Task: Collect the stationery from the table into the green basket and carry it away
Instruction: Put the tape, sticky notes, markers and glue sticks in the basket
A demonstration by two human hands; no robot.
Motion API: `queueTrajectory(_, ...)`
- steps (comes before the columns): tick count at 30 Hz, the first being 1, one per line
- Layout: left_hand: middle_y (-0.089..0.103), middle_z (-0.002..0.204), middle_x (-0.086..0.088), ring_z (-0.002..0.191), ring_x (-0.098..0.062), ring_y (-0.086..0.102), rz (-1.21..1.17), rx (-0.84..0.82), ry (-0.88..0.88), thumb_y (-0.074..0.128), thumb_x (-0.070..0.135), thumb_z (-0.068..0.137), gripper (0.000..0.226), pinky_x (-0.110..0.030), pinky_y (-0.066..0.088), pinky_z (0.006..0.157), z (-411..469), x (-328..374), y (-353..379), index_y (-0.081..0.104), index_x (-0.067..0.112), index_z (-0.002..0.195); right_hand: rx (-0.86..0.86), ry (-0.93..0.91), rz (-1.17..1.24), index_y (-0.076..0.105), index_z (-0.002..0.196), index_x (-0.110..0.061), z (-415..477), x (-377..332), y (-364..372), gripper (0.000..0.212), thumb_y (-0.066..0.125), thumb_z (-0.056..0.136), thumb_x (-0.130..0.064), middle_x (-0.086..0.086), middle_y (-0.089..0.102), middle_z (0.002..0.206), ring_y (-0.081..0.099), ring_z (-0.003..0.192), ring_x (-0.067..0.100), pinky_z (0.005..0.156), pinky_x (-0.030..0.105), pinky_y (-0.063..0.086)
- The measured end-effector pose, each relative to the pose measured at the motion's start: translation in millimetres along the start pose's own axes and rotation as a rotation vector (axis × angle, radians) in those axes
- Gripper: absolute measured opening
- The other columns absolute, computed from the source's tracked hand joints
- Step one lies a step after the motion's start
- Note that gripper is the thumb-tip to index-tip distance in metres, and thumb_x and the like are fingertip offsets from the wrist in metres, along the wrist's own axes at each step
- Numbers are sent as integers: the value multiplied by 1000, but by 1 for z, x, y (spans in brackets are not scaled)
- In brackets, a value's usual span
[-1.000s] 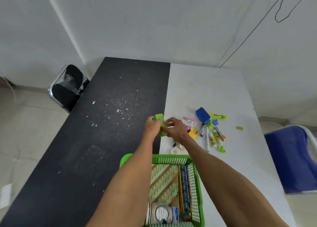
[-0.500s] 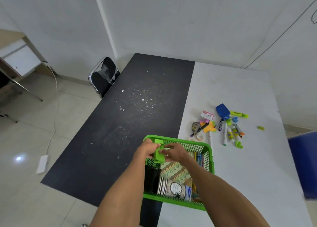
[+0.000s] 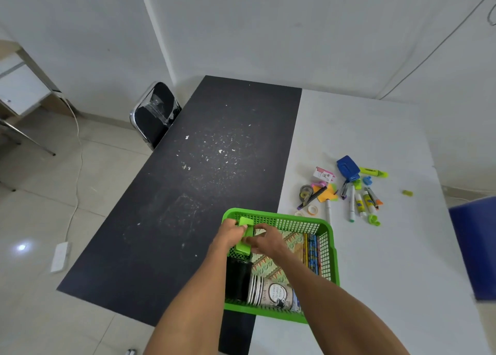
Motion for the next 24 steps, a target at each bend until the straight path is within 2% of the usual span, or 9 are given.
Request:
queueTrajectory(2,35,152,-13,135,-32,40,-44,-25,-7,55,24,96,62,-45,38,109,3,-1,2,28,10,150,2,-5,-48,53,125,-8,2,-1,3,64,84,72,-23,17,68,98,68,75,25,76,43,59)
queueTrajectory(4,28,155,-9,132,-32,41,-145,-73,-53,48,17,98,62,-49,44,103,5,-5,6,19,21,153,14,-15,-136,55,126,-10,5,-4,3,67,85,69,-29,14,67,101,69,82,28,74,43,59)
queueTrajectory(7,31,150,-12,125,-32,47,-290,-135,-114,35,2,98,58,-49,51,93,6,-8,15,20,20,151,-13,-22,-274,57,125,-16,5,-10,3,69,87,65,-30,9,67,100,70,80,28,68,41,60)
queueTrajectory(9,44,138,-17,115,-30,53,-345,-135,-138,33,-2,97,51,-46,53,89,7,-9,18,28,10,146,-29,31,-279,58,122,-20,8,-6,2,68,89,62,-28,9,66,92,67,70,25,62,37,60)
queueTrajectory(11,57,115,-17,97,-26,58,-401,-97,-152,32,-2,96,36,-40,53,84,7,-8,15,42,3,130,-6,118,-155,58,120,-16,8,3,-3,70,91,60,-27,11,65,87,64,63,21,64,34,59)
queueTrajectory(14,61,92,-17,87,-27,61,-485,-73,-184,28,-6,95,27,-41,53,81,8,-8,12,51,-2,108,-34,231,36,61,112,-1,7,18,0,61,90,63,-24,17,64,106,70,82,26,73,38,60)
queueTrajectory(18,65,106,-20,91,-27,64,-392,-91,-197,30,-2,96,34,-40,55,84,8,-10,12,53,-6,119,-84,241,125,64,101,3,3,22,7,40,84,71,-15,14,67,93,68,77,23,74,35,60)
queueTrajectory(21,56,126,-19,107,-28,59,-259,-76,-183,33,2,95,39,-38,52,86,6,-8,6,45,-4,133,-53,203,-21,68,94,-1,6,21,6,38,84,71,-27,10,65,81,61,70,21,71,32,57)
queueTrajectory(24,36,148,-16,129,-32,43,-66,-76,-150,34,9,97,51,-38,45,96,5,-4,4,27,2,147,-14,160,-234,68,72,-7,11,17,6,38,83,69,-42,3,57,60,53,56,16,62,27,47)
Point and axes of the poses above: each hand's wrist, its own z-axis towards the middle knuckle, its own y-axis out of the palm, x = y × z, the point moved 10 cm from there along z, towards the middle knuckle
